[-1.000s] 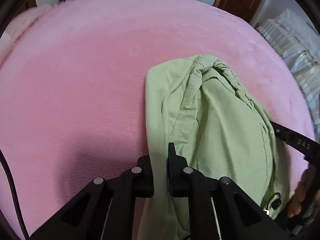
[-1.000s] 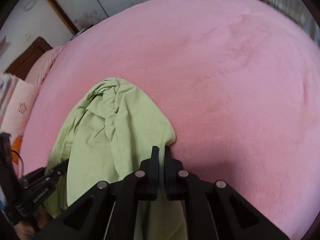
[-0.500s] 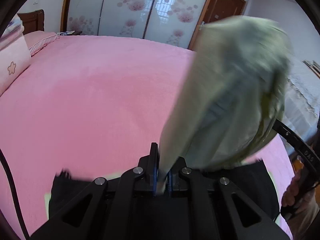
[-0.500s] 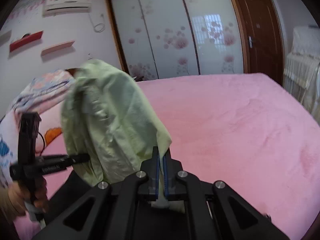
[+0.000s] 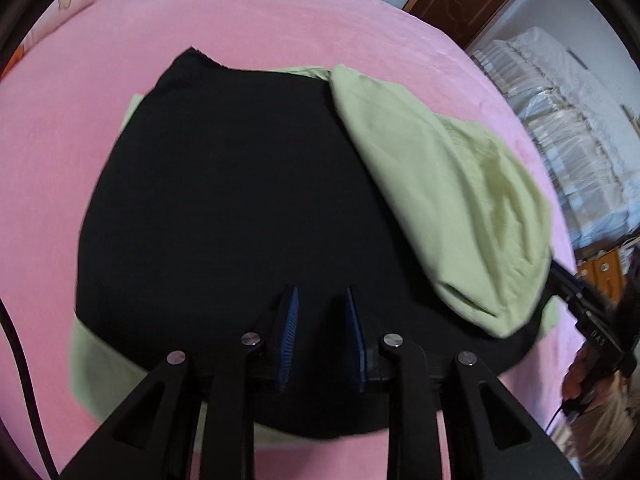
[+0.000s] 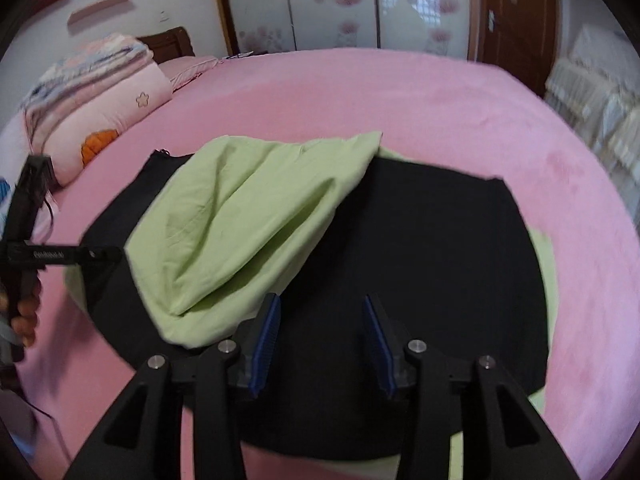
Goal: Fold large clothes
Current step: 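Lift the green hood with both tools and fold it over the black body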
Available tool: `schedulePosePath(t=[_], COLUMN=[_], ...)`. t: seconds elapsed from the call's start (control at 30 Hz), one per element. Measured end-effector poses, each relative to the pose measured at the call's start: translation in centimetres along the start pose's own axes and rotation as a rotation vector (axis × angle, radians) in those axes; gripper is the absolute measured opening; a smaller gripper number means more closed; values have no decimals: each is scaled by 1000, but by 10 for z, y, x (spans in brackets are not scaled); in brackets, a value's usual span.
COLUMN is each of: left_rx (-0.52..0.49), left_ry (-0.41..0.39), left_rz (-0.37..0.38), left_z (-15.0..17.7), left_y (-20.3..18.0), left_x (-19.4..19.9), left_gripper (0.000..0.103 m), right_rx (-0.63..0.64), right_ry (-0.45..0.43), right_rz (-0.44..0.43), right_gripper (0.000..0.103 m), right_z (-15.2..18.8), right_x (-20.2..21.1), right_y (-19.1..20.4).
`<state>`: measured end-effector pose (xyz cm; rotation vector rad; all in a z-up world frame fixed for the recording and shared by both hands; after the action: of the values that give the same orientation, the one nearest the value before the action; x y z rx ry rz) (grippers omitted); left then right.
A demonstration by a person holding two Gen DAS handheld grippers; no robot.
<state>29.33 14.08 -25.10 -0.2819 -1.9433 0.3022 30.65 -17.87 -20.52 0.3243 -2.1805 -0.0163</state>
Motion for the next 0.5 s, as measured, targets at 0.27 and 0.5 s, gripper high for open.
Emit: schedulePosePath(t=[0.27, 0.5], left_rx=[20, 57], left_ry=[-65, -18], left_rz=[128, 135], left_z=[-15, -21], left_y=[-54, -56], left_x=[8, -20], left_gripper=[31, 30], right_rx=[-169, -254], right_ry=[-10, 49], right_rz=[-87, -106], right_gripper=[44, 43], right_z=[-17, -17], right_x=[-2, -37], right_y=[13, 4])
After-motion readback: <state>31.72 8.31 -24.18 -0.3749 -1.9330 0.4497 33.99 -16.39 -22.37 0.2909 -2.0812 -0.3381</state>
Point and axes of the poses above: each gripper's, at about its wrist camera, not at the fingertips, and x roughly against the way its jaws point, y to its left, z to its underside, the point moved 5 cm from there along -x, roughly the way its jaws point, and after that the axes turned 3 degrees about -x, right-handed, at the moved point
